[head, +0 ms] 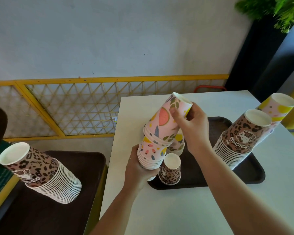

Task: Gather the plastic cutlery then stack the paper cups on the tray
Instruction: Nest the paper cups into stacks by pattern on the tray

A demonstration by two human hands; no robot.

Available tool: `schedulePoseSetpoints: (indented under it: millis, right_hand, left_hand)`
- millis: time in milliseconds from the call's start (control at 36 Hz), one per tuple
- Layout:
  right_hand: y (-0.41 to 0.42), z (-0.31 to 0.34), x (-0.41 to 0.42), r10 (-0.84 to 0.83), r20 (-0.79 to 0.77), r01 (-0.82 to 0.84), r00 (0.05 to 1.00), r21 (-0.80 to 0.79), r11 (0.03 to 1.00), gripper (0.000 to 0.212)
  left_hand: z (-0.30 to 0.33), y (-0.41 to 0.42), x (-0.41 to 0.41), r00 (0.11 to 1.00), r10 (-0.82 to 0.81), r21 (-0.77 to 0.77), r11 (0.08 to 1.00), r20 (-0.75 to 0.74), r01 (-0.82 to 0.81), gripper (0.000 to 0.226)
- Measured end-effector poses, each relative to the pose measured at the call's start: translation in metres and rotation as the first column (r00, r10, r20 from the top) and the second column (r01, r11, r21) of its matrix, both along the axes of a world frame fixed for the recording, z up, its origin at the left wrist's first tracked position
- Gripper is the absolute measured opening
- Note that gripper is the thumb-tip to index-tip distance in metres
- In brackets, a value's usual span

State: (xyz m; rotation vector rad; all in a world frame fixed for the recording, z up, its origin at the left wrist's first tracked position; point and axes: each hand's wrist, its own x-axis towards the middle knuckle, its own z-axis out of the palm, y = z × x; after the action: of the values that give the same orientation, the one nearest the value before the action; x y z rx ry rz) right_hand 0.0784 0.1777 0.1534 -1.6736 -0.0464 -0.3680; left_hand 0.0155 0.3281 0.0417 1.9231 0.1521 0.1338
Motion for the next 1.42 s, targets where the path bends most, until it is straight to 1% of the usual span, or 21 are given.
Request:
schedulePoseSetpoints:
  millis: [83, 111, 167, 194, 250, 278, 306, 361, 389, 417, 528, 611, 722, 806, 889, 944, 1028, 1056, 1111, 1222, 1417]
  right_hand:
    - [-0.005, 0.0, 0.008, -0.024, -0.066, 0.036, 0.998, 0.182, 0.983, 0.046]
    - [-0.006, 0.002, 0.011, -0.02, -0.09, 0.042, 0.996, 0.25, 0.967, 0.045]
    - [-0.011, 0.006, 0.016, -0.017, -0.104, 0.053, 0.994, 0.355, 0.933, 0.033]
    - [-0.015, 0.007, 0.019, -0.03, -0.103, 0.067, 0.994, 0.382, 0.922, 0.028]
    - [-0.021, 0.007, 0.024, -0.093, -0.093, 0.122, 0.991, 0.388, 0.914, 0.025]
    - [-0.024, 0.007, 0.026, -0.135, -0.08, 0.155, 0.988, 0.361, 0.92, 0.024]
    - [-0.026, 0.005, 0.028, -0.186, -0.06, 0.196, 0.981, 0.298, 0.934, 0.024]
    - [-0.029, 0.0, 0.031, -0.286, 0.003, 0.284, 0.958, 0.098, 0.954, 0.024]
    - [-0.029, -0.003, 0.032, -0.309, 0.034, 0.309, 0.95, 0.012, 0.951, 0.027]
    - [-0.03, -0.007, 0.033, -0.314, 0.055, 0.316, 0.948, -0.041, 0.948, 0.031]
    - [-0.028, -0.025, 0.036, -0.286, 0.049, 0.29, 0.957, -0.122, 0.949, 0.049]
    - [-0.027, -0.037, 0.037, -0.256, 0.003, 0.252, 0.967, -0.192, 0.949, 0.053]
    - [-0.025, -0.049, 0.037, -0.171, -0.107, 0.137, 0.979, -0.27, 0.953, 0.057]
    - [-0.023, -0.048, 0.03, -0.159, -0.105, 0.124, 0.982, -0.282, 0.951, 0.063]
    - [-0.014, -0.036, 0.017, -0.146, 0.013, 0.144, 0.989, -0.257, 0.955, 0.056]
    - [-0.007, -0.028, 0.008, -0.041, 0.053, 0.053, 0.998, -0.243, 0.969, 0.048]
    - [0.002, -0.021, -0.004, 0.16, -0.018, -0.159, 0.987, -0.283, 0.946, 0.049]
    - [0.005, -0.02, -0.007, 0.205, -0.041, -0.208, 0.978, -0.297, 0.932, 0.05]
    - [0.009, -0.02, -0.011, 0.248, -0.057, -0.254, 0.967, -0.307, 0.917, 0.047]
    - [0.012, -0.022, -0.014, 0.22, -0.047, -0.223, 0.974, -0.315, 0.922, 0.048]
    - [0.012, -0.015, -0.014, 0.169, 0.009, -0.161, 0.986, -0.269, 0.95, 0.045]
  left_hand:
    - [0.0, 0.001, 0.001, 1.0, 0.003, 0.021, 1.0, 0.001, -0.003, 0.073]
    - [-0.001, 0.002, 0.001, 1.0, 0.006, 0.023, 1.0, 0.001, -0.006, 0.073]
    - [-0.003, 0.004, 0.002, 1.0, 0.011, 0.031, 0.999, -0.006, -0.011, 0.077]
    - [-0.004, 0.005, 0.002, 1.0, 0.014, 0.037, 0.999, -0.008, -0.014, 0.08]
    - [-0.006, 0.006, 0.003, 1.0, 0.024, 0.045, 0.999, -0.009, -0.023, 0.082]
    - [-0.007, 0.007, 0.003, 0.999, 0.03, 0.047, 0.998, -0.011, -0.029, 0.082]
    - [-0.007, 0.007, 0.004, 0.999, 0.033, 0.05, 0.998, -0.013, -0.033, 0.081]
    - [-0.007, 0.007, 0.005, 0.999, 0.037, 0.055, 0.998, -0.017, -0.036, 0.081]
    - [-0.007, 0.007, 0.005, 0.999, 0.038, 0.055, 0.998, -0.019, -0.037, 0.082]
    - [-0.007, 0.007, 0.006, 0.999, 0.037, 0.052, 0.998, -0.021, -0.036, 0.082]
    - [-0.005, 0.007, 0.007, 0.999, 0.03, 0.036, 0.999, -0.032, -0.029, 0.081]
    - [-0.004, 0.008, 0.009, 0.999, 0.027, 0.015, 1.0, -0.04, -0.026, 0.078]
    - [-0.003, 0.007, 0.009, 0.999, 0.021, 0.007, 1.0, -0.031, -0.021, 0.078]
    - [-0.001, 0.006, 0.01, 1.0, 0.015, -0.004, 1.0, -0.016, -0.015, 0.078]
    - [0.001, 0.005, 0.011, 1.0, 0.014, -0.009, 1.0, -0.005, -0.014, 0.081]
    - [0.001, 0.004, 0.011, 1.0, 0.016, -0.011, 1.0, 0.003, -0.016, 0.083]
    - [0.002, 0.003, 0.012, 1.0, 0.021, 0.001, 1.0, 0.019, -0.021, 0.082]
    - [0.002, 0.002, 0.012, 0.999, 0.024, 0.003, 1.0, 0.021, -0.024, 0.081]
    - [0.003, 0.001, 0.011, 0.999, 0.026, 0.003, 1.0, 0.026, -0.026, 0.081]
    - [0.005, 0.0, 0.009, 0.999, 0.02, 0.004, 1.0, 0.027, -0.02, 0.079]
    - [0.005, -0.001, 0.008, 0.998, 0.024, 0.001, 1.0, 0.052, -0.024, 0.077]
